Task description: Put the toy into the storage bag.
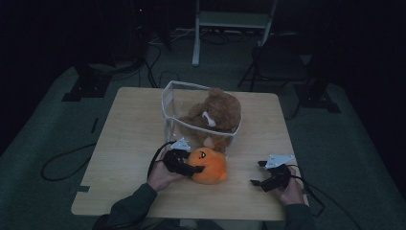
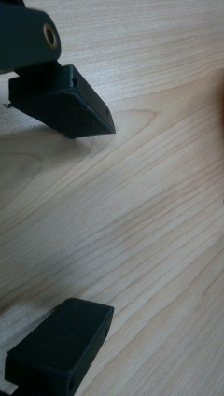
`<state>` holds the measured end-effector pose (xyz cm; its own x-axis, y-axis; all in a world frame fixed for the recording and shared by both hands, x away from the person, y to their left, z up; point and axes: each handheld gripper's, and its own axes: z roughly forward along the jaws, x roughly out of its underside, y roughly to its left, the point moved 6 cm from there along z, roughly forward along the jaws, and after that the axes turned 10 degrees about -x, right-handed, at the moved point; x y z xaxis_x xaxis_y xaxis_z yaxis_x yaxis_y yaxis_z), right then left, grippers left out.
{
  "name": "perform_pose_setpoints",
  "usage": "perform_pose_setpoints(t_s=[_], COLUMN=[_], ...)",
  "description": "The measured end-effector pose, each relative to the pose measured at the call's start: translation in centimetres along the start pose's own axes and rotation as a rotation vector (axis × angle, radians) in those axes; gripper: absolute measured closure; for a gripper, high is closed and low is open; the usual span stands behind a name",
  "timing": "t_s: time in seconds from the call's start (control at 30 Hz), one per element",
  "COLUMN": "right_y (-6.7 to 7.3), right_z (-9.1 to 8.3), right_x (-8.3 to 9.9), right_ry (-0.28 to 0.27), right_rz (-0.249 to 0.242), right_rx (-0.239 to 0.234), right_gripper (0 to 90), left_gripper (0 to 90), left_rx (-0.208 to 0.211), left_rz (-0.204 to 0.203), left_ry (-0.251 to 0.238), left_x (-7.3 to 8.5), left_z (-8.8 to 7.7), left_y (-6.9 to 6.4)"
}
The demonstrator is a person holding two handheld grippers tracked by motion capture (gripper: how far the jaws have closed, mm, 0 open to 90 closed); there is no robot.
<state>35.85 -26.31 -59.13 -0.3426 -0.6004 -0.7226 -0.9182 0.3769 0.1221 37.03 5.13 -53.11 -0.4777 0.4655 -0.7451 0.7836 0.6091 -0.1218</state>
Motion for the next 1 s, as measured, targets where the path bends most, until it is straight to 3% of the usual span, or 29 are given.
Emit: perform_pose_setpoints(t_s=[0.47, 0.6, 1.0], right_y=[0.0, 0.0, 0.0], right_z=[0.0, 0.0, 0.0], right_x=[0.0, 0.0, 0.0], right_ry=[0.0, 0.0, 0.0], right_rz=[0.0, 0.0, 0.0], right_rx=[0.0, 0.0, 0.0], right_gripper=[11.4, 11.5, 11.4], left_gripper=[45.0, 45.6, 45.6], left_rx=[0.047, 0.037, 0.033], left_rz=[-0.019, -0.001, 0.004], left_ry=[-0.056, -0.061, -0.099], left_x=[-0.4, -0.5, -0.9], left_z=[-0.9, -1.3, -3.0], left_y=[0.1, 0.1, 0.2])
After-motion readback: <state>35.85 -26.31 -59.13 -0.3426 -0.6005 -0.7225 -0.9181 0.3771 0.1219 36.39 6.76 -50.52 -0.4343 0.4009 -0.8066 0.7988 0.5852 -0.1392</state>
